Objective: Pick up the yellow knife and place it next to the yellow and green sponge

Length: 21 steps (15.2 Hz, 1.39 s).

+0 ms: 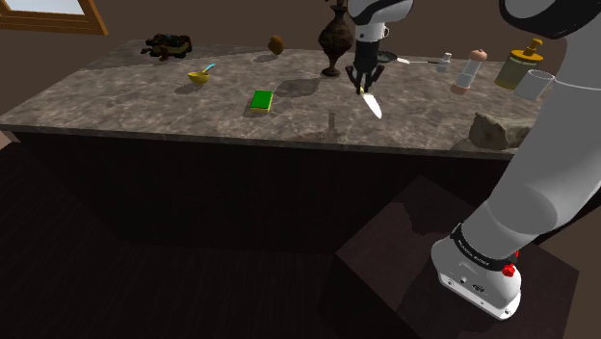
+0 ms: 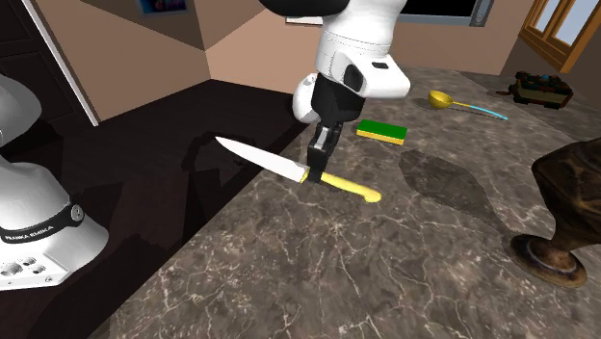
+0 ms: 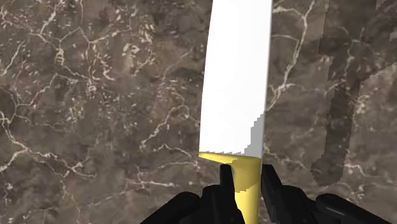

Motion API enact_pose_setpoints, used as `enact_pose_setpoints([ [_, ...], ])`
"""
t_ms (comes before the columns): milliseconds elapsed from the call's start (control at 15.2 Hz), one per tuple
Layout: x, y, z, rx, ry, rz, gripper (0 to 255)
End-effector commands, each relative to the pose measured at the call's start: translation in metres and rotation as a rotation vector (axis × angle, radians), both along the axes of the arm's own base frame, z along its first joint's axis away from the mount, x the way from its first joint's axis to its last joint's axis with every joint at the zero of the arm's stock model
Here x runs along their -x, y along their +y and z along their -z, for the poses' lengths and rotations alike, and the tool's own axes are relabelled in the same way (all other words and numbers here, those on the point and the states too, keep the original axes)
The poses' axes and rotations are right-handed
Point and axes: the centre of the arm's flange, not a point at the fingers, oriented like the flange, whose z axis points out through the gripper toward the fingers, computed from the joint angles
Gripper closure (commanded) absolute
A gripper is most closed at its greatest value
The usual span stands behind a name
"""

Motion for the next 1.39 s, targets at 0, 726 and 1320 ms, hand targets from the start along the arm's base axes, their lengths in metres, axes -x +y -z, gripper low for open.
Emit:
enact_pose_setpoints([
  [0,-0.014,0.025,0.000,0.000,0.000,0.002,255],
  [726,-0.082,0.152,0.000,0.000,0.000,0.002,255],
  [1320,-0.082,0.152,0.047,0.000,0.000,0.002,255],
])
